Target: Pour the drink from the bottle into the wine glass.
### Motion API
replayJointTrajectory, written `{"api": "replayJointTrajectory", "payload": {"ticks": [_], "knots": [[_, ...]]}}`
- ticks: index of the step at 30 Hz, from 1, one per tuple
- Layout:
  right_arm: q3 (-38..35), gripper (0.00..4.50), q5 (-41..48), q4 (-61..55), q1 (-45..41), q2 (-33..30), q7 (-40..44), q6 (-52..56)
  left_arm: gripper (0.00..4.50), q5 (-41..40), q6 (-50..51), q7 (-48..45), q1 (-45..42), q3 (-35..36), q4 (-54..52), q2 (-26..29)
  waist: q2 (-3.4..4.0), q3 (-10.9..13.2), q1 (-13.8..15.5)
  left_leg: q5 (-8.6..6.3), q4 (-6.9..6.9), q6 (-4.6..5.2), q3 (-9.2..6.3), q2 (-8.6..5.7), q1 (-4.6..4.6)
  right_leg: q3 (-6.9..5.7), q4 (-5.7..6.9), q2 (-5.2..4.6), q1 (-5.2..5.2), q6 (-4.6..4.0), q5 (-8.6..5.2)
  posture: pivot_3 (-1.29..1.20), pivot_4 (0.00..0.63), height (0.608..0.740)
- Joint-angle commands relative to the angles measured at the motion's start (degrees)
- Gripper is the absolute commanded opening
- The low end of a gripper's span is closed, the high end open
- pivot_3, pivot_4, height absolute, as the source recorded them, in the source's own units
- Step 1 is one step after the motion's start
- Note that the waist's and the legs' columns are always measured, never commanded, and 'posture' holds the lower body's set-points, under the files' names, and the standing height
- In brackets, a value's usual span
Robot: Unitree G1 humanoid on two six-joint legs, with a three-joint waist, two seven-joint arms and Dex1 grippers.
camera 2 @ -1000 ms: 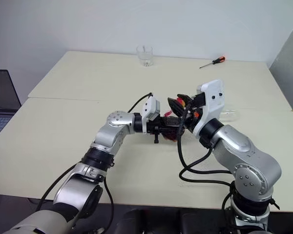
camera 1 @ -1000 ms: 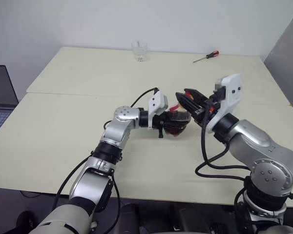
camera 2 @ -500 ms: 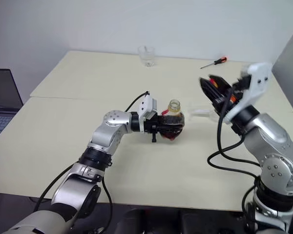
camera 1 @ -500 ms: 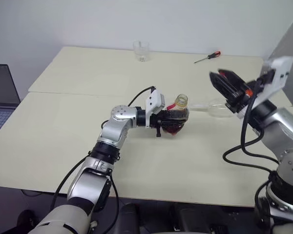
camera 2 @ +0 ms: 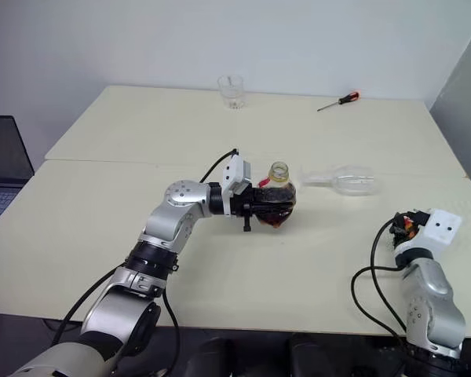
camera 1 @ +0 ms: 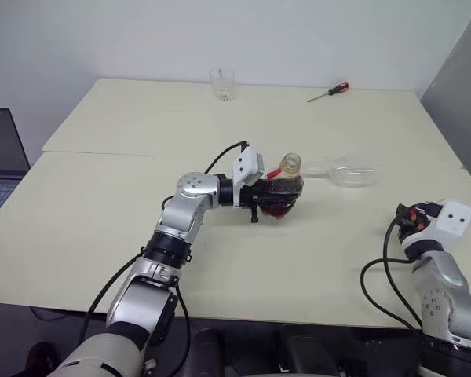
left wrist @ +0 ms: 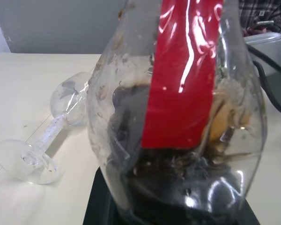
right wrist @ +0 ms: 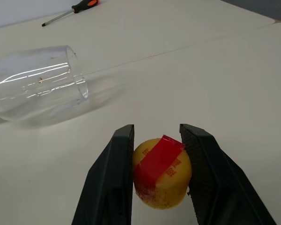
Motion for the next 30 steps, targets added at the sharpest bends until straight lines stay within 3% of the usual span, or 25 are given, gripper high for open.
{"api": "replayJointTrajectory", "payload": {"ticks": [1,6,7,14,22,25,30], "knots": [[-0.38,2.59,-0.33,0.18,-0.63,-0.11,1.19,-3.64,0.74,-1.44,-0.05,-0.29,-0.80,0.59,-2.68,-0.35,0.00,0.00,0.05,0.00,0.01,0.00,0.01,0.00,0.00,0.00,-0.01,0.00,0.00,0.00,0.00,0.00,0.150,0.740],[-0.66,4.42,-0.39,0.60,-0.15,-0.25,1.71,-4.39,0.74,-1.45,-0.03,-0.37,-0.79,0.58,-2.65,-0.40,0.00,0.00,0.08,0.00,0.02,0.00,0.07,-0.02,-0.01,0.03,-0.06,-0.04,0.00,0.01,0.00,0.00,0.150,0.740],[-0.73,4.50,-0.44,0.30,-0.10,-0.42,1.72,-4.24,0.74,-1.43,-0.04,-0.37,-0.80,0.58,-2.62,-0.40,0.00,0.00,0.09,0.00,0.02,0.00,0.08,-0.02,-0.01,0.03,-0.06,-0.04,0.00,0.01,0.00,0.00,0.150,0.740],[2.97,4.50,6.39,-12.44,-6.03,-6.25,5.99,5.20,0.74,-1.23,0.04,1.79,-0.68,2.13,-2.03,0.14,0.06,0.03,-0.22,0.00,0.07,0.00,0.10,-0.02,0.00,0.12,0.09,-0.04,-0.07,0.01,0.00,0.00,0.150,0.740],[11.64,4.50,28.39,-26.42,-16.38,-18.75,19.53,23.26,0.74,0.80,-3.17,11.39,0.57,7.44,2.48,2.84,0.04,0.03,-0.17,-0.01,0.21,0.00,-0.10,0.11,-0.02,0.05,0.16,0.12,0.03,-0.05,-0.03,0.00,0.150,0.740],[16.04,4.50,27.69,-25.51,-20.62,-21.50,20.71,25.52,0.74,2.05,-5.04,18.46,0.75,10.33,6.05,3.44,0.03,0.03,0.18,-0.01,0.27,0.00,-0.15,0.10,-0.08,-0.01,0.08,0.09,0.06,-0.04,-0.03,0.00,0.150,0.740],[23.47,4.50,24.27,-21.13,-27.46,-19.23,22.54,24.18,0.74,3.99,-9.46,30.20,0.88,14.89,11.08,4.14,-0.04,0.07,0.26,-0.01,0.44,0.00,-0.13,0.08,-0.13,-0.02,0.09,-0.04,0.04,0.04,0.02,0.00,0.150,0.740]]}}
